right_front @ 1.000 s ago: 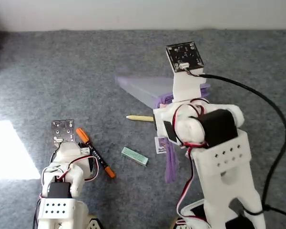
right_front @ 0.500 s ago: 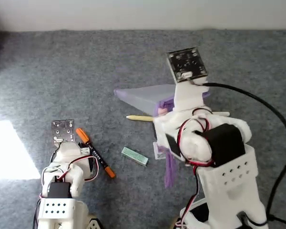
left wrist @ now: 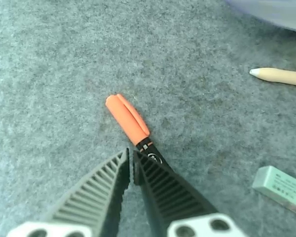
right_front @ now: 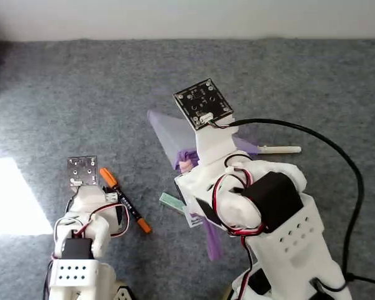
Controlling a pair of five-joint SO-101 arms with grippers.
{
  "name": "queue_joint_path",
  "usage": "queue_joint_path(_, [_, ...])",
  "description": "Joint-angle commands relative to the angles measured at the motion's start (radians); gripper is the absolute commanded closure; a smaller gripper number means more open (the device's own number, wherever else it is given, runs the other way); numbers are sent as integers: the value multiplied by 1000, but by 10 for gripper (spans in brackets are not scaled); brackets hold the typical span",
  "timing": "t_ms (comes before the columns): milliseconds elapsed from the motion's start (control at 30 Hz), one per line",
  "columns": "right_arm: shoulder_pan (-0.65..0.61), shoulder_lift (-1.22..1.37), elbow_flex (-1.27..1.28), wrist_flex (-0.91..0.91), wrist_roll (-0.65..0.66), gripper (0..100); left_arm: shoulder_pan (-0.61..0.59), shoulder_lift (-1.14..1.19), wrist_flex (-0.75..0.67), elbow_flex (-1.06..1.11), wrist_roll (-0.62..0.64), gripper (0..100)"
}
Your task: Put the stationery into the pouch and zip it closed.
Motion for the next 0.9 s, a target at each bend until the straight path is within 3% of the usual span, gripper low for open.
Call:
queue_joint_path(0, [-5, -61, -9, 27, 20, 991, 9, -12, 94, -213, -8, 966])
queue_joint_path(167, [-4, -82, -6, 22, 126, 991, 9, -11, 218, -456, 143, 753])
queue_joint_path(267, [1, -84, -6, -24, 144, 991, 46, -8, 310, -559, 172, 639])
queue_joint_path(400, [-2, -74, -3, -53, 166, 991, 166, -11, 430, -687, 233, 640])
queue_joint_path(567, [1, -74, -3, -65, 193, 991, 311, -11, 482, -817, 307, 640])
queue_joint_path(867, [1, -82, 34, -67, 193, 991, 364, -6, 496, -854, 318, 640])
